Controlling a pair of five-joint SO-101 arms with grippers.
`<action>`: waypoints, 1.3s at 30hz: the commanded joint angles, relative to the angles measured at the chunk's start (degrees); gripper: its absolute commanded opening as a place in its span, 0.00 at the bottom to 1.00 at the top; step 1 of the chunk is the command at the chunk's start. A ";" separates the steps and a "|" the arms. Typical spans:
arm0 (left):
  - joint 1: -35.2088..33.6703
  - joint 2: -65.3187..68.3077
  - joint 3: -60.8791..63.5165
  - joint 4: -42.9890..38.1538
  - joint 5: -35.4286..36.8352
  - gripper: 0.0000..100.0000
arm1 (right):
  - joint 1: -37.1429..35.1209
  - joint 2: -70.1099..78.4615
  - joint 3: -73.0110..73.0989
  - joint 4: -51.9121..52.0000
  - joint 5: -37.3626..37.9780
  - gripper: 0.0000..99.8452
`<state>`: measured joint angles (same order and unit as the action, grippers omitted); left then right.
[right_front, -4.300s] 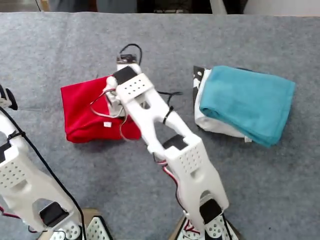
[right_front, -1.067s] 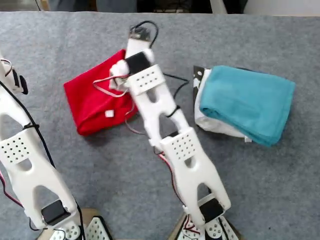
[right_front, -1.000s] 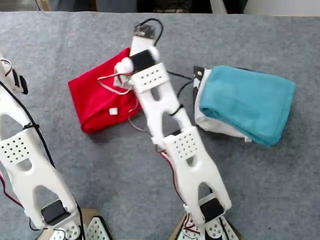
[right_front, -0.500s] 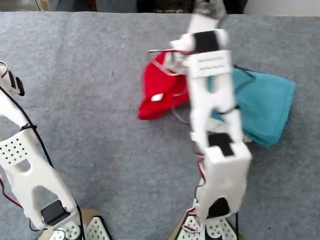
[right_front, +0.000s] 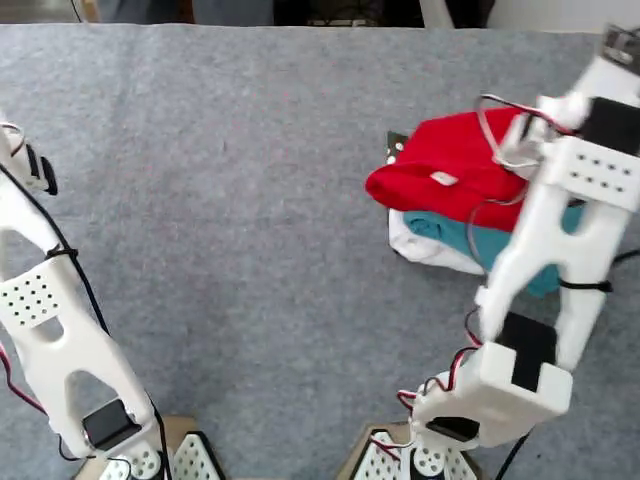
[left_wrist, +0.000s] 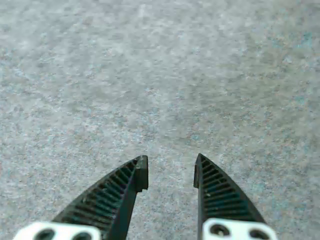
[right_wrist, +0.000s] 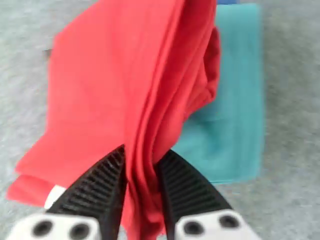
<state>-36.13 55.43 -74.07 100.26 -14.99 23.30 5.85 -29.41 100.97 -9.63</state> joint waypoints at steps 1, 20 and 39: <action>2.07 -1.76 -0.13 0.53 -0.09 0.17 | 4.66 -3.21 0.04 0.09 2.55 0.01; 21.58 -36.04 41.10 0.53 3.69 0.17 | 8.18 -3.65 9.10 0.09 8.53 0.47; 26.07 -109.63 112.40 -8.62 1.67 0.04 | -4.75 -37.67 33.89 -0.62 29.98 0.01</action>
<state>-10.29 -40.48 28.53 92.44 -10.24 22.15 -24.66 -4.70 100.97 16.48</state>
